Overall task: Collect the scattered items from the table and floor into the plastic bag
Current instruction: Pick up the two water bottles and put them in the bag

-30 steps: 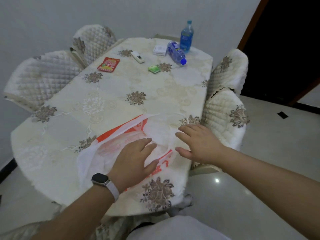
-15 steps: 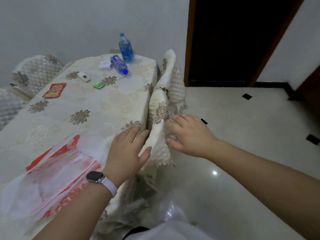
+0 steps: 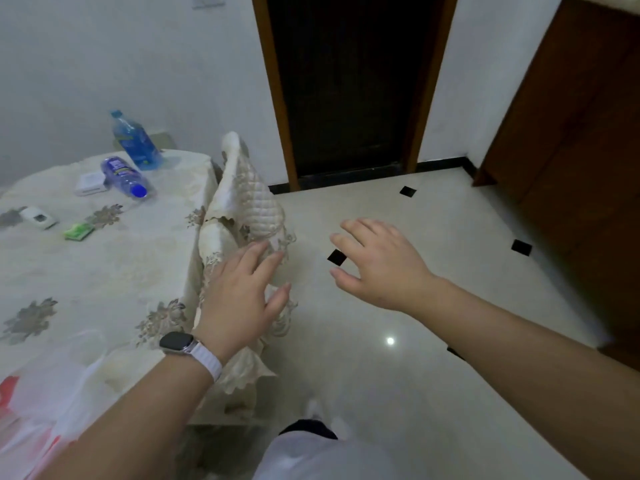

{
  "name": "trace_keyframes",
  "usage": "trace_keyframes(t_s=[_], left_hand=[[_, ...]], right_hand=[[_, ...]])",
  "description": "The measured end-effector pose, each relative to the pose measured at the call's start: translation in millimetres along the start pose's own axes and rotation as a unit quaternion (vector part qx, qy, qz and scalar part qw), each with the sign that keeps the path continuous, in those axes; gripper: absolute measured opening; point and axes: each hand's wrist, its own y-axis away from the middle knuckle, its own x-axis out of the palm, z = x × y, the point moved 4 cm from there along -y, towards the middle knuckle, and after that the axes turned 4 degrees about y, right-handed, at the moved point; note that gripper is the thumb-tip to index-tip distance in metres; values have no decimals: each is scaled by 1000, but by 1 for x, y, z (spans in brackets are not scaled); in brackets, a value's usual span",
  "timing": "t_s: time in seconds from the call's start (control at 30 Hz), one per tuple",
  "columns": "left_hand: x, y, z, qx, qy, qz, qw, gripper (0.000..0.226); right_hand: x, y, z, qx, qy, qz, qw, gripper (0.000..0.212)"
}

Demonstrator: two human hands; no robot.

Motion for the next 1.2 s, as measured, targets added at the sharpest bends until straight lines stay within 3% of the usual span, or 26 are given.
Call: trace_keyframes(t_s=[0.77,1.2], left_hand=[[119,-314,107,31,63,0,998,51],[158,-433,195,-73,1,-22,997,48]], right_hand=[[45,-266,-174,45,65,68,995,57],[128,-445,-248,-37,16,41,998,56]])
